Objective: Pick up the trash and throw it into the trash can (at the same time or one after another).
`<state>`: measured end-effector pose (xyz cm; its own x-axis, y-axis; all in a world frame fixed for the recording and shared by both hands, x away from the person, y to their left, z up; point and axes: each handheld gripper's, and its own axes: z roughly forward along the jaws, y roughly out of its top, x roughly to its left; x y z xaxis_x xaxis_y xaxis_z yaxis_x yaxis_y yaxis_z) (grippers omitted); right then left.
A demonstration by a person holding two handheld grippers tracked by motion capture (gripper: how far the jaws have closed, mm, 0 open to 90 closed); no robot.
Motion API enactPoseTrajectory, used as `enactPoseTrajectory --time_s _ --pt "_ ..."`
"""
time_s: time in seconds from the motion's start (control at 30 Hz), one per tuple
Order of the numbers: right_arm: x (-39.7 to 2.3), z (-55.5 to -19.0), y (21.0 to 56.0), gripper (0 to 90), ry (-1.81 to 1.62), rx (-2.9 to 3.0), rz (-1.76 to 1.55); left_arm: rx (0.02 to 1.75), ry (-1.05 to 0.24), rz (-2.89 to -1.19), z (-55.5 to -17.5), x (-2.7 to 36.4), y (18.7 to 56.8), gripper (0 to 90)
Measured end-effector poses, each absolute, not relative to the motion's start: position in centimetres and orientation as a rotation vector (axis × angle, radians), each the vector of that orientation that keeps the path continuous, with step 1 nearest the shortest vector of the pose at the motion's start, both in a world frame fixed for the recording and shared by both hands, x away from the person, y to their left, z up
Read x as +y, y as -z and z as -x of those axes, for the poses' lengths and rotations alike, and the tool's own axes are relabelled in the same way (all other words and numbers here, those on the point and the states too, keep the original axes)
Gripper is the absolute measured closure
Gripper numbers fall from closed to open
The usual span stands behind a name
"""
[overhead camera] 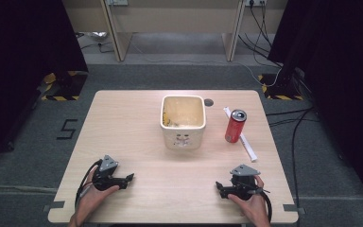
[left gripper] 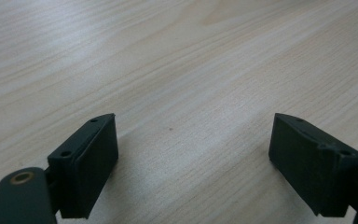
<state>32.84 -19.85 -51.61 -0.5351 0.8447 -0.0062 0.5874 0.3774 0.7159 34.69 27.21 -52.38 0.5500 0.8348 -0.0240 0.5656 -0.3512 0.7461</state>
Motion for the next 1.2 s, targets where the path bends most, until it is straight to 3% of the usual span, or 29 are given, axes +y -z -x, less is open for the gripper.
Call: enactPoseTrajectory --time_s 0.03,0.1,0.13,1.2 --pt "-20.0 -32.8 51.5 19.5 -0.962 2.262 -1.253 1.124 -0.474 -2.060 -34.7 27.2 52.4 14.9" --pt "-20.2 -32.8 51.3 13.6 -0.969 2.240 -1.276 1.124 -0.474 -2.059 -34.7 27.2 52.4 14.9" --pt "-20.4 -32.9 51.2 16.5 -0.968 2.235 -1.270 1.124 -0.474 -2.060 -34.7 27.2 52.4 14.9" --pt "-21.8 -34.7 45.9 16.8 -1.013 2.025 -1.274 1.123 -0.474 -2.057 -34.7 27.2 52.4 14.9"
